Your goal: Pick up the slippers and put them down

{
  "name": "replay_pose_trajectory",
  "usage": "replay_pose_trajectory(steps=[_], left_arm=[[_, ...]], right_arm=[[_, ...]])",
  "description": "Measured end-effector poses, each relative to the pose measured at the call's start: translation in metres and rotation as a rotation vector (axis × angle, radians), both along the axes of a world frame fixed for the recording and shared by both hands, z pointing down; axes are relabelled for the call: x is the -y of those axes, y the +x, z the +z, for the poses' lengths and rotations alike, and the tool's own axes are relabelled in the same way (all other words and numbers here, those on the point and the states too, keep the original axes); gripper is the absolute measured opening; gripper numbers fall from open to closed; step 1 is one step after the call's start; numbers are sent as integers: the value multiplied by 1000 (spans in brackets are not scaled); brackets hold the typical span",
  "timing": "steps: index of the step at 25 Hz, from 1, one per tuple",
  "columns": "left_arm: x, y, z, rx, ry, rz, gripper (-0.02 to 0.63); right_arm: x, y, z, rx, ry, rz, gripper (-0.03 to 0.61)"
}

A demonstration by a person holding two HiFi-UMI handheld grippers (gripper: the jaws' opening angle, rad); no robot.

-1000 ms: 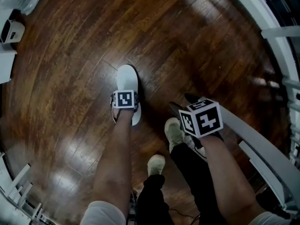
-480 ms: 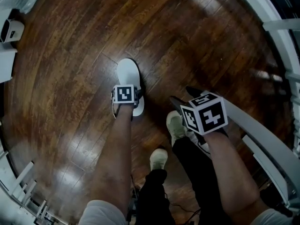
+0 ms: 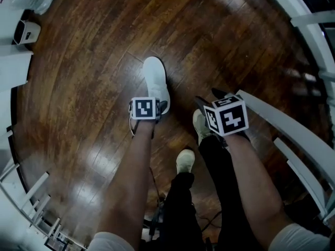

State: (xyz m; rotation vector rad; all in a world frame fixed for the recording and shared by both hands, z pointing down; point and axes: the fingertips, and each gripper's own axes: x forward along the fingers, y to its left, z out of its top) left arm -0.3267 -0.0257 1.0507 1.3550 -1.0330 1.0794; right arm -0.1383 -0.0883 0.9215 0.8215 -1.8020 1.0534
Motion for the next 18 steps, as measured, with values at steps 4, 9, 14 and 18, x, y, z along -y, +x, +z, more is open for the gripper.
replay_pose_trajectory(steps=[4,9,14,18], left_arm=[[-23,-15,-85,80,-38,52,502],[-43,-21,-216,136,-44,99,502],[-51,19,-344,-21,19,102,502],[-56,8,-432,35,97,205,502]], right_arm=[[-39,0,-56,-26,-23,-53,273],[-73,12,-161,-32,-58,-70,274],[-94,26,-268,-58,-39,-152,275],[-93,34,-361,-66,61,-127,282]])
